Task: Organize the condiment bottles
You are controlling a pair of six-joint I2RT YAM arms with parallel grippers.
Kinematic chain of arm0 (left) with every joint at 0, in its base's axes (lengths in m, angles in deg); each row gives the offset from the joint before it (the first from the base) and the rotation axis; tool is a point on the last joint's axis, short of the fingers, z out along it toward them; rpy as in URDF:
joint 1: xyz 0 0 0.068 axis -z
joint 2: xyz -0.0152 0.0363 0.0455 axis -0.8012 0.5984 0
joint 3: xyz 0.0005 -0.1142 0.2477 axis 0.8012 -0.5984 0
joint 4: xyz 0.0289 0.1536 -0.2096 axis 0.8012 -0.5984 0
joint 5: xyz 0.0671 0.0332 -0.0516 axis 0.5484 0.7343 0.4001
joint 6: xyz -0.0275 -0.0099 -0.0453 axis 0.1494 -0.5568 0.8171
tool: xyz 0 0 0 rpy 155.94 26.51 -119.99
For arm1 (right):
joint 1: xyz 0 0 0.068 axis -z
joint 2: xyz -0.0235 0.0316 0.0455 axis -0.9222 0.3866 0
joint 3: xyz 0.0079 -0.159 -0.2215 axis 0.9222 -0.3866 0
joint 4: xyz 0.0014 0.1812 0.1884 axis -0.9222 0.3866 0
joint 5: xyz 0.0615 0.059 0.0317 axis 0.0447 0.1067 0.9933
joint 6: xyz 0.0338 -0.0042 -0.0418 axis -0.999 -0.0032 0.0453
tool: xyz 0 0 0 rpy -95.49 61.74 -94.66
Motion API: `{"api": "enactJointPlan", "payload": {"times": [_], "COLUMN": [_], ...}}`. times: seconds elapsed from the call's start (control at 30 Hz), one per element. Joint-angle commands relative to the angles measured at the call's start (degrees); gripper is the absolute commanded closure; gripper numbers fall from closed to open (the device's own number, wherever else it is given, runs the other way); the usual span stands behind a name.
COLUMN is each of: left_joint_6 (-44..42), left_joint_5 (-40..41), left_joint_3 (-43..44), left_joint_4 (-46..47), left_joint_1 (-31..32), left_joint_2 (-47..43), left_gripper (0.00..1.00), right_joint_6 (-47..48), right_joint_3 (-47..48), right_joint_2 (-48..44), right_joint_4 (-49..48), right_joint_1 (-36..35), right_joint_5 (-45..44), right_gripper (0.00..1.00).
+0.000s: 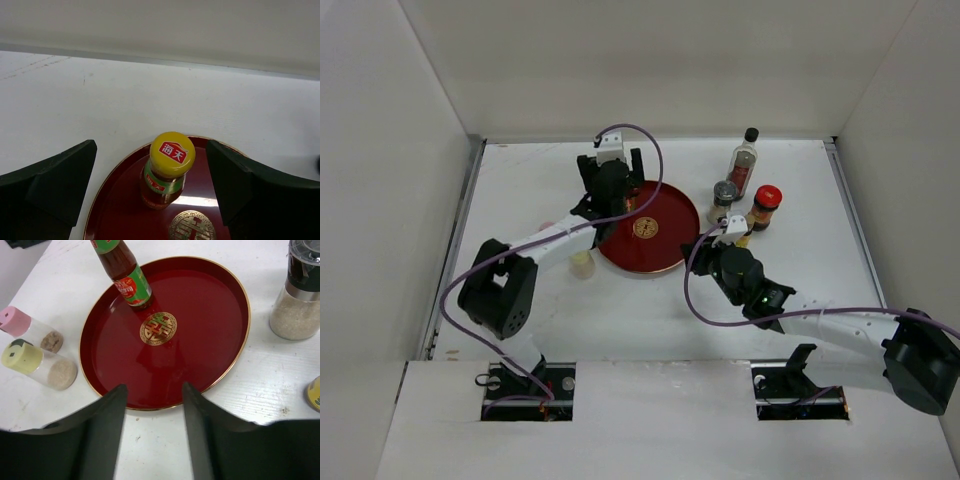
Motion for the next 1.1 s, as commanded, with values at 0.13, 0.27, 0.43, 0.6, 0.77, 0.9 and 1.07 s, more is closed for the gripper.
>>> {"api": "enactJointPlan", "payload": {"times": [0.13,0.27,0.43,0.6,0.77,0.9,1.07], "left_joint_6": [1.2,3.39,8.05,9.46,9.9,10.87,12.44], "left_joint_5": [1.16,3.97,5.82,6.0,5.12,4.68,4.06], "left_joint_3": [-11.76,-22.31,-34.44,-44.21,-48.53,-49.23,-53.09], "left_joint_4": [11.29,13.42,13.33,12.98,11.05,11.75,11.84], "left_joint_1": [1.57,1.66,1.57,2.01,1.92,2.36,3.24], "left_joint_2": [-20.51,-30.53,-42.31,-53.48,-59.82,-61.41,-65.27], "left_gripper": [0.06,0.07,0.08,0.08,0.08,0.07,0.07], "right_joint_6": [-1.36,-2.33,-2.77,-0.5,1.79,4.78,7.77], "right_joint_3": [0.62,2.29,8.78,15.56,19.86,25.57,33.22], "right_joint_2": [-2.37,-1.76,0.52,4.13,5.18,9.92,17.65], "right_joint_4": [-1.08,1.64,6.73,11.04,15.0,19.65,23.79], "right_joint_1": [0.5,0.58,0.94,3.56,10.85,18.15,23.86], "right_joint_5": [2.31,1.79,-2.07,-5.77,-6.13,-5.69,-4.11], "right_gripper": [0.81,0.84,0.64,0.45,0.32,0.21,0.07]}}
